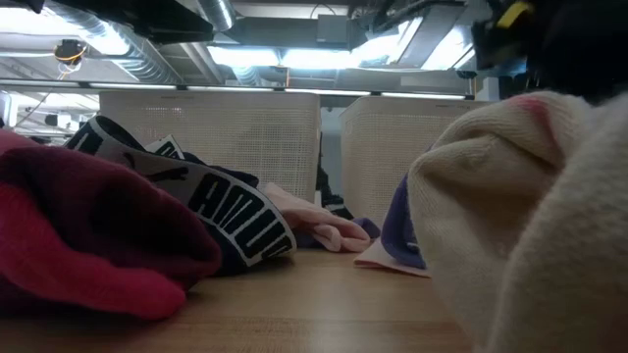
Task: Sort clothes
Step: Put the peach underwear into the right white laundry bin
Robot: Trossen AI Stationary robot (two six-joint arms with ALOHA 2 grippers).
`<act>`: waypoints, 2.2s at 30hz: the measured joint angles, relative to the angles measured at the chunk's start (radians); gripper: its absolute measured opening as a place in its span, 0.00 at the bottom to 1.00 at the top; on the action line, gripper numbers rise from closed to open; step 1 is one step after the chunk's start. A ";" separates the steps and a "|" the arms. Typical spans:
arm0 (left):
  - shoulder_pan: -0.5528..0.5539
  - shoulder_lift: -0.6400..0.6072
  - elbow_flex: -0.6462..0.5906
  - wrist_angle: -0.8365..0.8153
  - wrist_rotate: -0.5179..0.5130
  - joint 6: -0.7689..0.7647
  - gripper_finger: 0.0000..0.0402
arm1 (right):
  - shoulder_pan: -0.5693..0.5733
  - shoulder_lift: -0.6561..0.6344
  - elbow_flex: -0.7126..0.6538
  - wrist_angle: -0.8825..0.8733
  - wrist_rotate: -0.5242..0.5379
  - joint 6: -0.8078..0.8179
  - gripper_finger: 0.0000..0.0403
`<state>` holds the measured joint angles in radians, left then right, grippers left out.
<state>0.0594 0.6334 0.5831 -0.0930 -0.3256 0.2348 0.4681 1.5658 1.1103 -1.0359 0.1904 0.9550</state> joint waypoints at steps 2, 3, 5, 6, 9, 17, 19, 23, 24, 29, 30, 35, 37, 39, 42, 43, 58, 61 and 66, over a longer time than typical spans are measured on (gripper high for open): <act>0.000 0.000 0.000 0.000 0.000 0.001 0.48 | -0.010 0.000 -0.042 0.082 -0.005 -0.010 0.66; 0.000 0.000 0.000 0.000 0.000 0.002 0.48 | -0.019 0.000 -0.062 0.115 -0.008 -0.011 0.66; 0.000 0.000 0.000 0.000 0.000 0.001 0.48 | -0.033 0.003 -0.099 0.175 -0.007 -0.014 0.66; 0.000 0.000 0.000 0.000 0.000 0.001 0.48 | -0.039 0.003 -0.117 0.202 -0.007 -0.014 0.66; 0.000 0.000 0.000 0.000 0.000 0.001 0.48 | -0.059 0.003 -0.166 0.288 -0.007 -0.014 0.66; 0.000 0.000 0.000 -0.001 0.000 0.000 0.48 | -0.071 0.003 -0.247 0.423 -0.006 -0.024 0.66; 0.000 0.000 0.000 -0.001 0.000 0.000 0.48 | -0.070 0.003 -0.265 0.435 0.002 -0.020 0.66; 0.000 0.000 0.000 -0.001 0.000 0.000 0.48 | -0.070 0.003 -0.299 0.477 0.018 -0.020 0.66; 0.000 0.000 0.000 -0.001 0.000 0.000 0.48 | -0.070 0.003 -0.307 0.486 0.026 -0.020 0.66; 0.000 0.000 0.000 -0.001 0.000 0.000 0.48 | -0.070 0.003 -0.344 0.513 0.047 -0.021 0.58; 0.000 0.000 0.000 -0.001 0.000 0.000 0.48 | -0.070 0.003 -0.350 0.513 0.051 -0.021 0.55; 0.000 0.000 0.000 -0.001 0.000 0.000 0.48 | -0.070 0.002 -0.366 0.517 0.062 -0.039 0.34; 0.000 0.000 0.000 -0.001 0.000 0.000 0.48 | -0.070 0.002 -0.366 0.519 0.062 -0.068 0.25; 0.000 0.000 0.000 -0.001 0.000 0.000 0.48 | -0.070 0.002 -0.366 0.517 0.062 -0.097 0.16; 0.000 0.000 0.000 -0.001 0.000 0.000 0.48 | -0.070 0.002 -0.360 0.507 0.068 -0.125 0.04; 0.000 0.000 0.000 -0.001 0.000 0.000 0.48 | -0.070 0.003 -0.354 0.503 0.068 -0.133 0.03; 0.000 0.000 0.000 -0.001 0.000 0.000 0.48 | -0.058 -0.110 -0.037 0.065 0.415 -0.180 0.02; 0.000 0.000 0.000 -0.001 0.000 0.002 0.48 | -0.036 -0.113 0.067 -0.054 0.588 -0.181 0.04; 0.000 0.000 0.000 -0.002 0.000 0.003 0.48 | -0.004 -0.113 0.218 -0.173 0.811 -0.181 0.04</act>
<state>0.0595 0.6338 0.5831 -0.0948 -0.3252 0.2379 0.4644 1.4525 1.3279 -1.2089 1.0019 0.7738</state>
